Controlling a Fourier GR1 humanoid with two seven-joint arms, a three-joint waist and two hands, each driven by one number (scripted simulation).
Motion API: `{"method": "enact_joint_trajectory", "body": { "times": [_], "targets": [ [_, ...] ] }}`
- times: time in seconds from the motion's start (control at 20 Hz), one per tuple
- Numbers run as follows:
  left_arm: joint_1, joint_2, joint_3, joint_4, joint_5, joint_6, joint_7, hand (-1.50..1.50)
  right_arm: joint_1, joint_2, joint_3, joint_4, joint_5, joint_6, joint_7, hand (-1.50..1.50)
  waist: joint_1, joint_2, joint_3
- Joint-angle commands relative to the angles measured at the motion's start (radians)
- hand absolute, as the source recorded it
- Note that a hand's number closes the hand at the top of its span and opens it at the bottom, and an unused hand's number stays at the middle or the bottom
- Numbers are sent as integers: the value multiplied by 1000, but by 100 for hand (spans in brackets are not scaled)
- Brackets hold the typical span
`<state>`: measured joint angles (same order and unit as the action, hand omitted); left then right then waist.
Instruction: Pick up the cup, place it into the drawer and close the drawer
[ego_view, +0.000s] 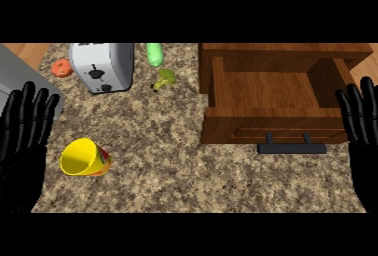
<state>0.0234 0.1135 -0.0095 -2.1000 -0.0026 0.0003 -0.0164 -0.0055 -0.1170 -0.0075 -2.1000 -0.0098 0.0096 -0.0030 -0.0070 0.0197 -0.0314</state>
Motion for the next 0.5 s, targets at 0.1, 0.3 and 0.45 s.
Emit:
{"method": "enact_joint_trajectory", "body": {
  "times": [0.1,0.3,0.45],
  "targets": [
    [-2,-71,4,29,-118,129,-11,-150,41,18,50,-47,24,3,23,-150,3,-21,32],
    [-19,-111,24,75,-33,302,27,-150,-26,30,64,12,-90,45,107,-150,10,-16,30],
    [31,-112,-21,13,-27,338,53,-150,59,45,79,-4,-110,69,66,-150,7,-21,32]
  ]
}}
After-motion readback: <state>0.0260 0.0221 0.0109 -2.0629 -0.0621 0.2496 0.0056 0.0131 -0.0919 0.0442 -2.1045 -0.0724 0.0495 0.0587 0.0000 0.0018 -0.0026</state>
